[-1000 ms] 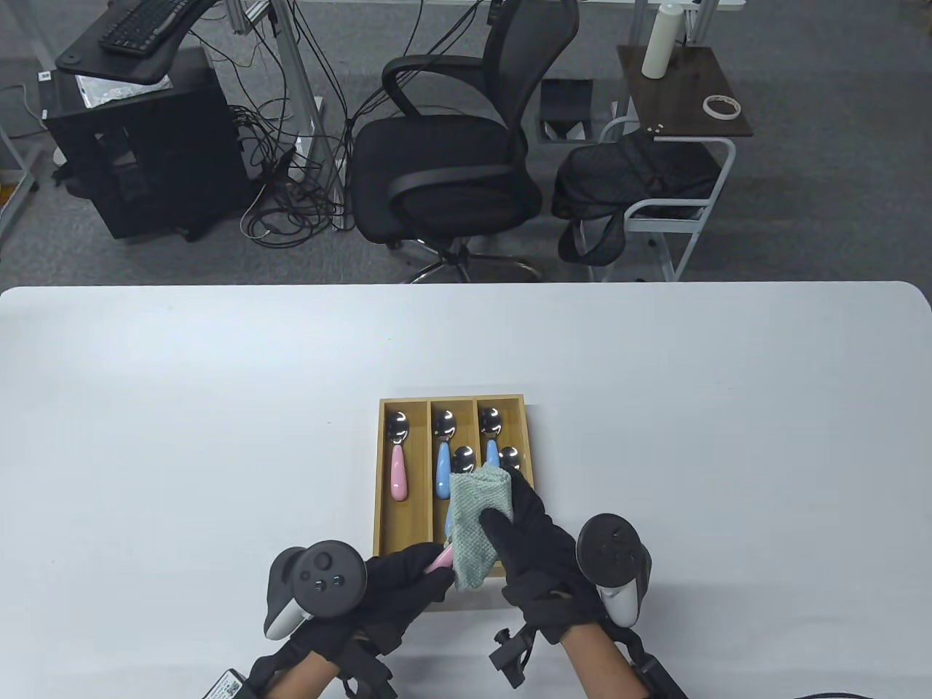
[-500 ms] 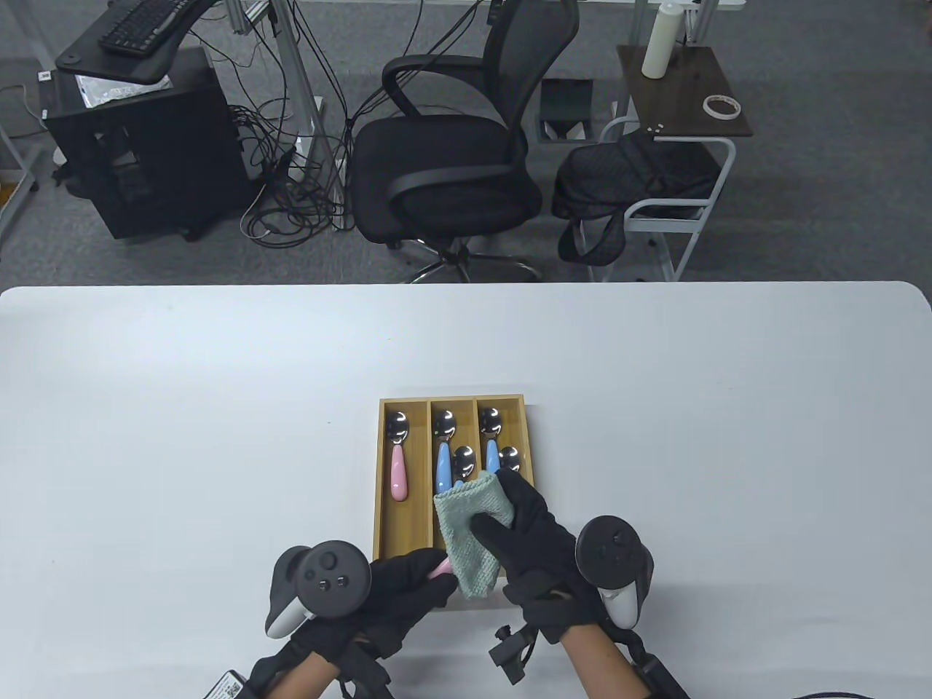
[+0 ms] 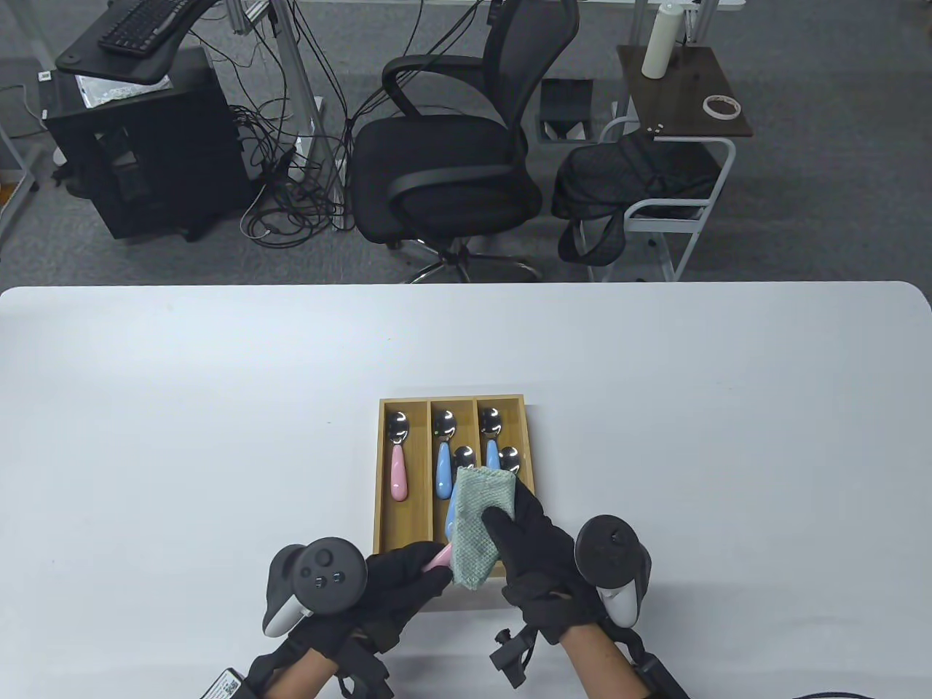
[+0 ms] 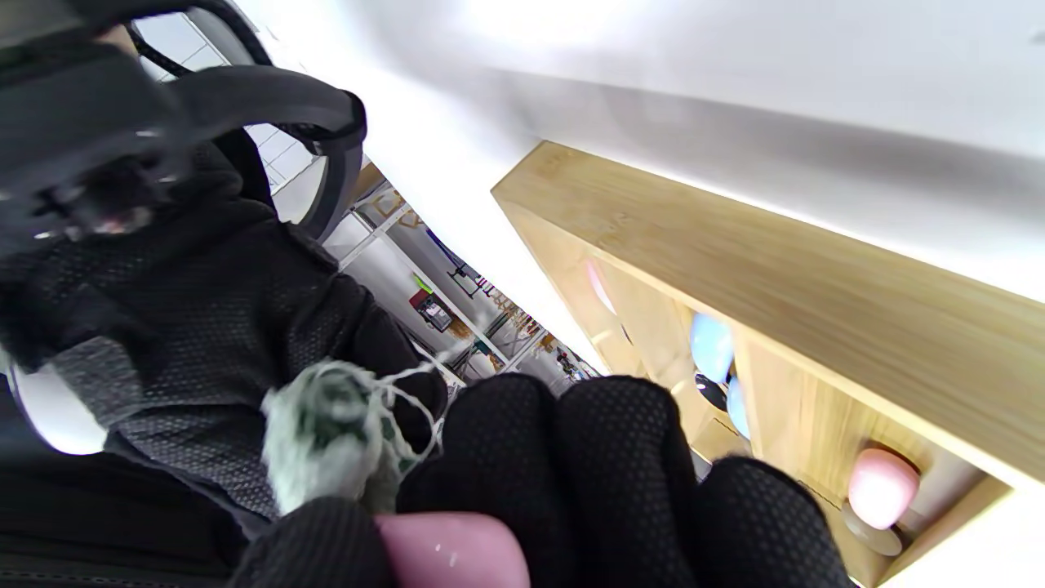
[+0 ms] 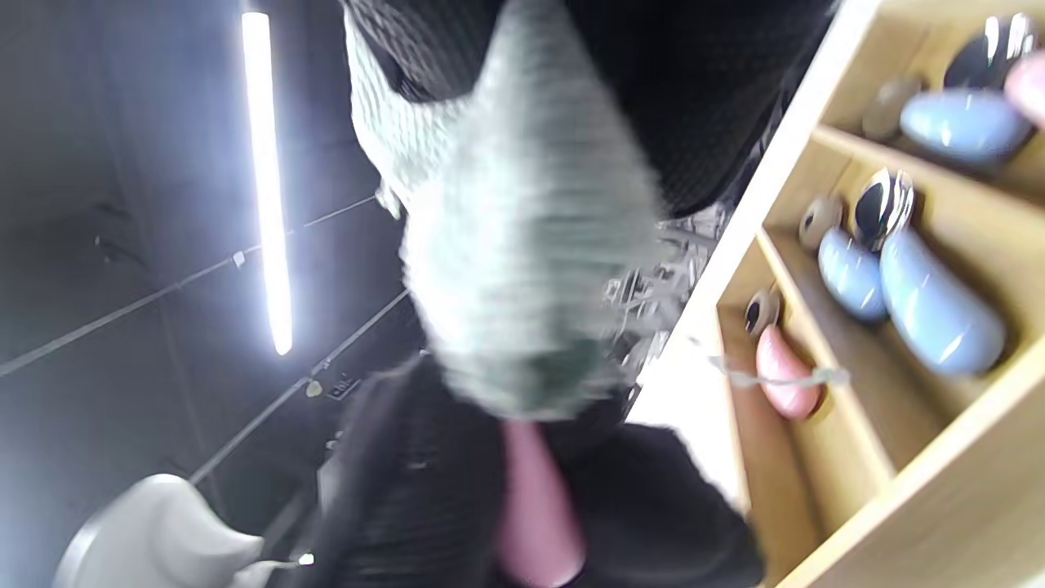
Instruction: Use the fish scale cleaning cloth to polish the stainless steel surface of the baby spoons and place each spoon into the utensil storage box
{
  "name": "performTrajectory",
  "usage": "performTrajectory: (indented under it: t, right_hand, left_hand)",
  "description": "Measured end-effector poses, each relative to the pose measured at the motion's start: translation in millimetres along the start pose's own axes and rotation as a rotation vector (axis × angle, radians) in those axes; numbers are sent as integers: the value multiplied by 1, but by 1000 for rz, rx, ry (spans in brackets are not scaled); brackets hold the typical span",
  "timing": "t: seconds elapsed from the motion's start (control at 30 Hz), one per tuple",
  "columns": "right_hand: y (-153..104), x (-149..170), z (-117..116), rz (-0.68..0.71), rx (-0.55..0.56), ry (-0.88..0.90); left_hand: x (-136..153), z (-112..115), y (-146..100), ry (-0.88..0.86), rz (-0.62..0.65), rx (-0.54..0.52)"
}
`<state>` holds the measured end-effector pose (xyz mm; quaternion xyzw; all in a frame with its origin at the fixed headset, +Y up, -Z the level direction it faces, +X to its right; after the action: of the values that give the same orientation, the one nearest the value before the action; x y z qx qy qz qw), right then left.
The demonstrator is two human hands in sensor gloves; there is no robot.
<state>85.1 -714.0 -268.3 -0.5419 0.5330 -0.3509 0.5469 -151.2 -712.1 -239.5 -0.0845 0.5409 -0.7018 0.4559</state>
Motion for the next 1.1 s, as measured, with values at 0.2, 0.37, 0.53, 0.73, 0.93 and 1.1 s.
performTrajectory:
  t: [0.2, 0.37, 0.53, 0.73, 0.93, 1.1]
  right_hand:
    - [0, 1, -1, 4, 11, -41]
    - [-1, -4, -1, 52, 23, -110]
    - [5, 1, 13, 83, 134, -320]
    - [9, 15, 59, -55, 278, -94]
    - [11, 21, 73, -81, 309, -74]
    - [7, 18, 79, -61, 314, -61]
  left_hand:
    - [1, -1, 1, -22, 16, 50]
    - [-4, -2, 2, 42, 21, 182]
    - [-1, -5, 2, 95, -20, 220]
    - [18, -25, 1, -38, -170, 37]
    - [40, -44, 41, -37, -472, 83]
    - [52, -36, 69, 59, -604, 96]
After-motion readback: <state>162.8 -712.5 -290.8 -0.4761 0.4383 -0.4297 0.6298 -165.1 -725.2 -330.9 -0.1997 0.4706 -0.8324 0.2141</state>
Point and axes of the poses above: the tracker on the back of each hand, its own x axis roughly to the little-finger side, its own y axis roughly from the wrist to the fingertips, z = x × y, the point moved 1 cm from there along y, roughly from the wrist to the fingertips, and after that the axes turned 4 degrees about x, right-handed, at the moved point
